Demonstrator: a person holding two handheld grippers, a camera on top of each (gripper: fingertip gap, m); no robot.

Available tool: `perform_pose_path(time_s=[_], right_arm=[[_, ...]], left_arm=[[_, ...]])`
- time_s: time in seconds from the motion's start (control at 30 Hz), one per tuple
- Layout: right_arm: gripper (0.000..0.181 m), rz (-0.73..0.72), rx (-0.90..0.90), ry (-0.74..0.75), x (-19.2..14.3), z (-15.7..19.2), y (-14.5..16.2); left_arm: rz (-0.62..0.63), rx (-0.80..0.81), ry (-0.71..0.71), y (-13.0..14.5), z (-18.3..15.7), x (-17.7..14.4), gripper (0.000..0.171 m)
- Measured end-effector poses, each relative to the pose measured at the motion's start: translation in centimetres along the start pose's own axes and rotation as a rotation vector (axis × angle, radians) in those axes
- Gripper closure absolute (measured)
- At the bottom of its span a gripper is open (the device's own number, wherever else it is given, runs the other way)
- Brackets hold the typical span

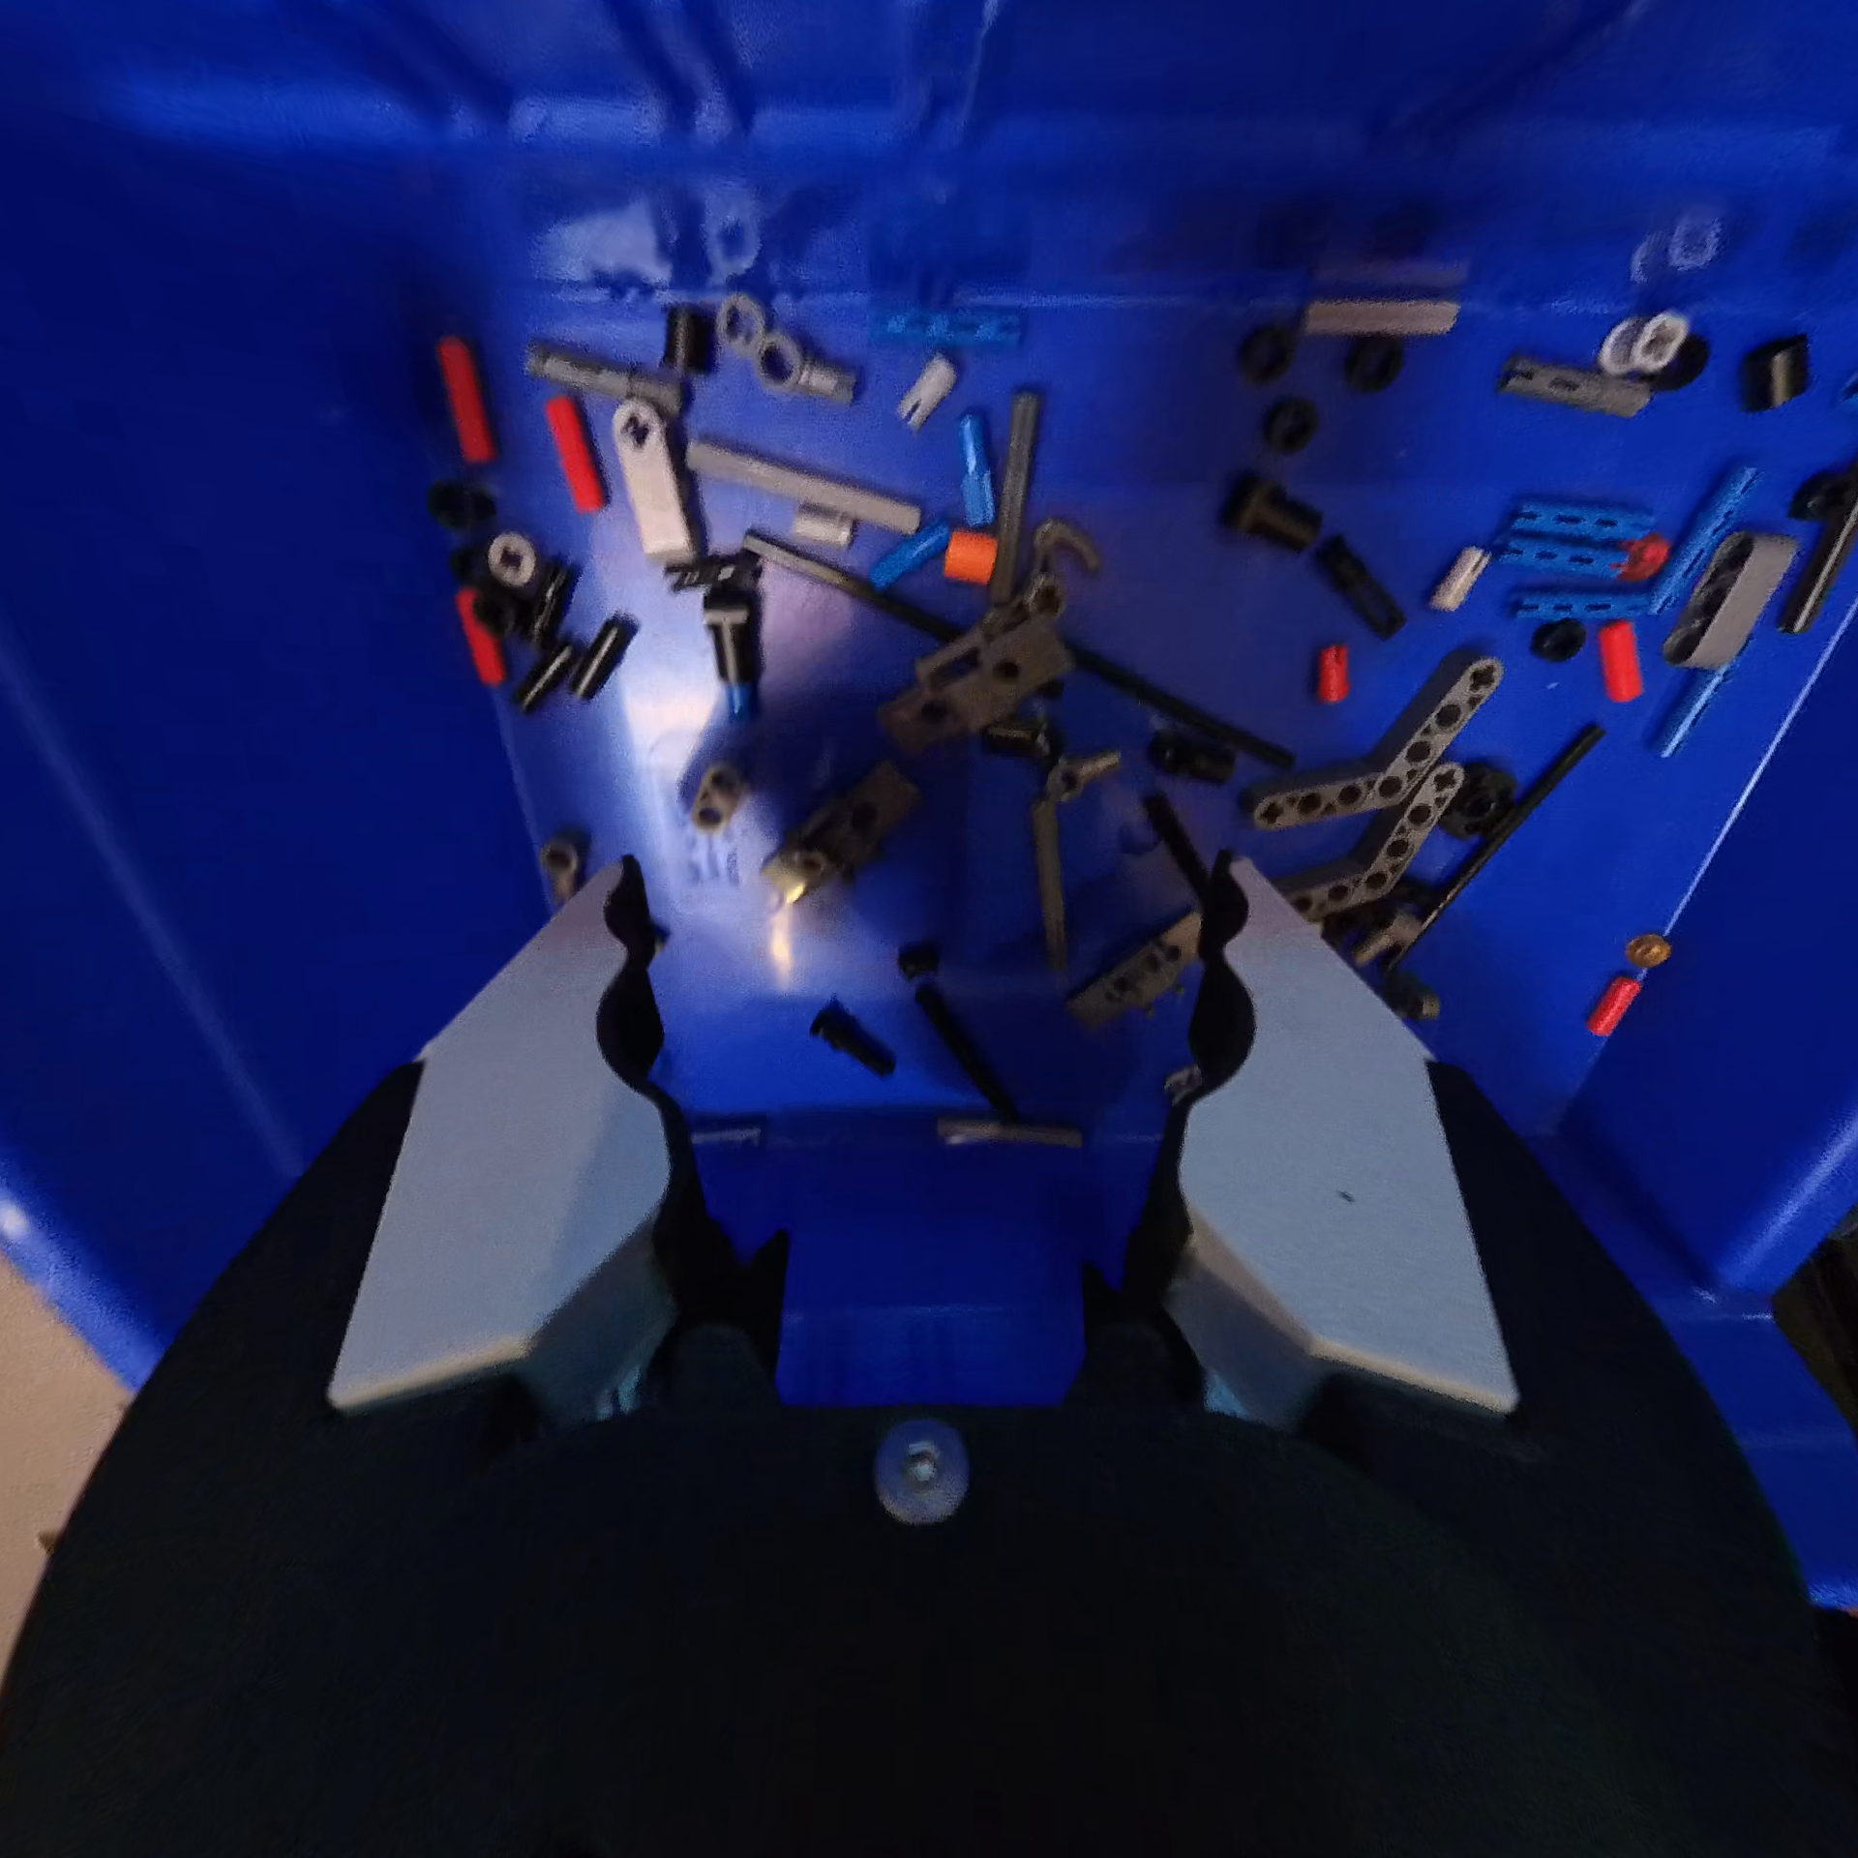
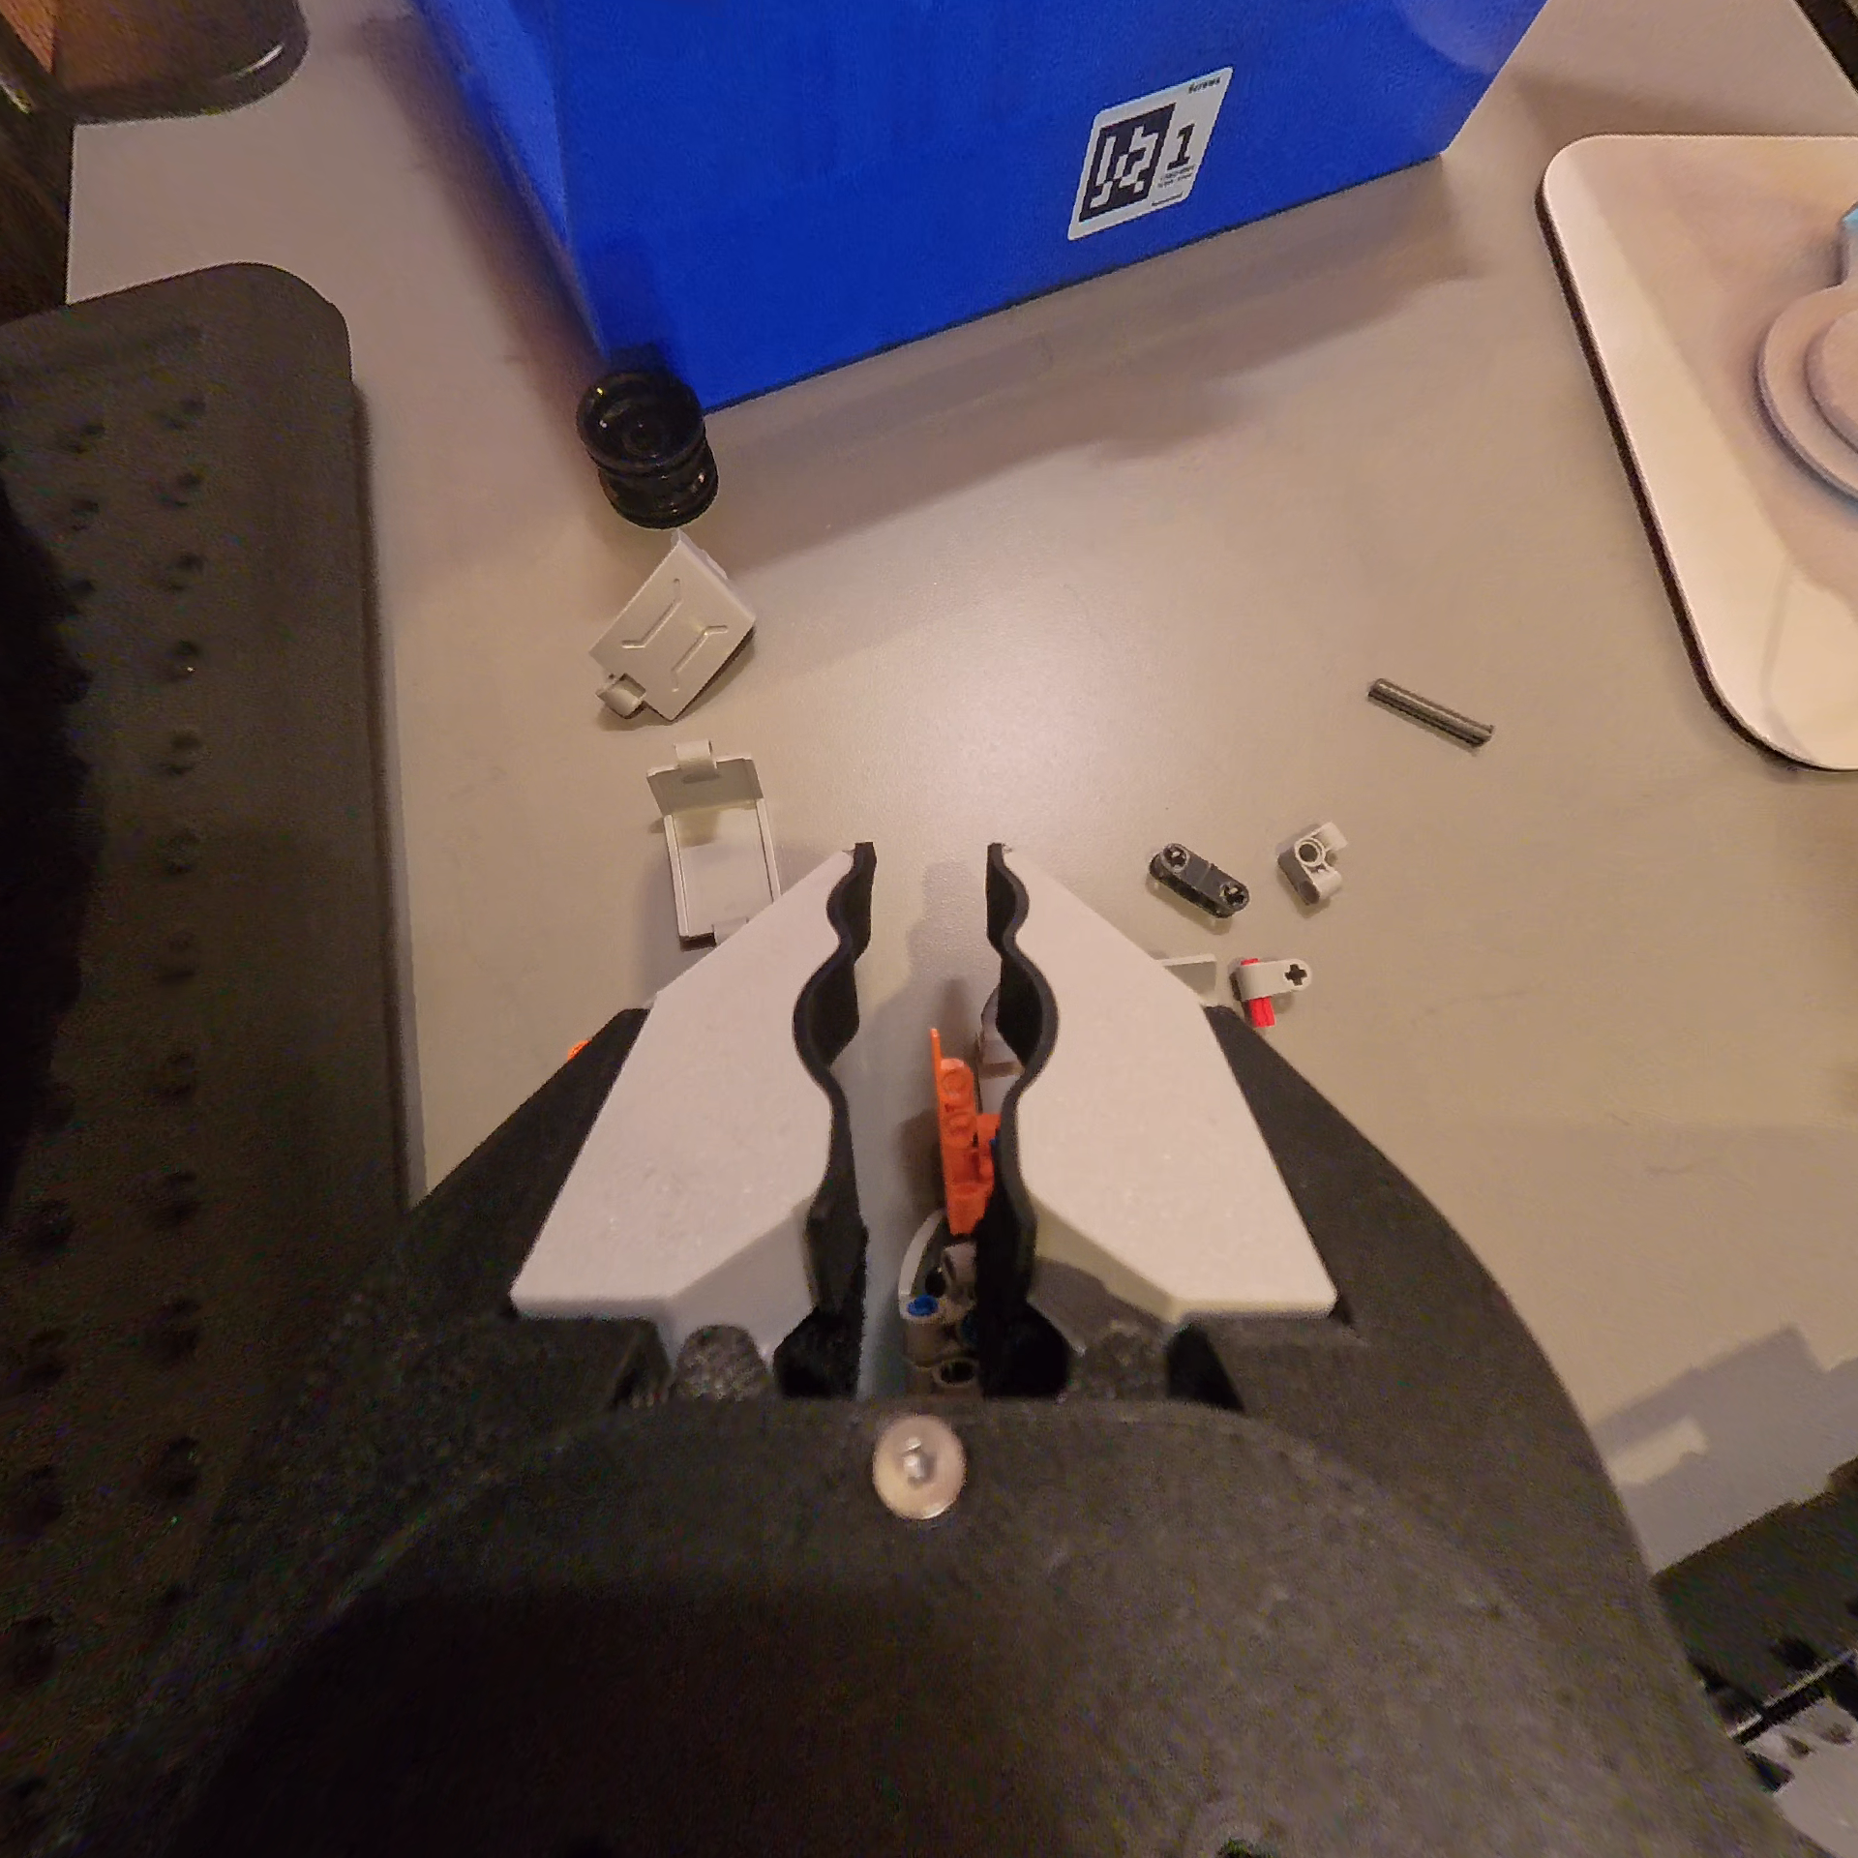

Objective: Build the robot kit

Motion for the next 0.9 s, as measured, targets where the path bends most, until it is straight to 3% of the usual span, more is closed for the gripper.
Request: perform_pose_path(time_s=[0.37,0.9], right_arm=[[0.161,0.004,0.000,0.000,0.1,0.0,0.0],[0.161,0.005,-0.003,0.006,0.0,0.0,0.0]], left_arm=[[-0.031,-0.079,-0.185,3.7,1.1,-5.4,0.068],[0.017,-0.034,-0.158,3.8,-1.2,-4.5,0.073]])
Point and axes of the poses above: each gripper's, where its closed fingertips meet, x out along the fingers, y out of its underside, z = x × y across the jaws, the point moved 7 cm from there along -x, back along the fingers, and after that the axes turned 2 degrees about -y, right-handed, at the moved point
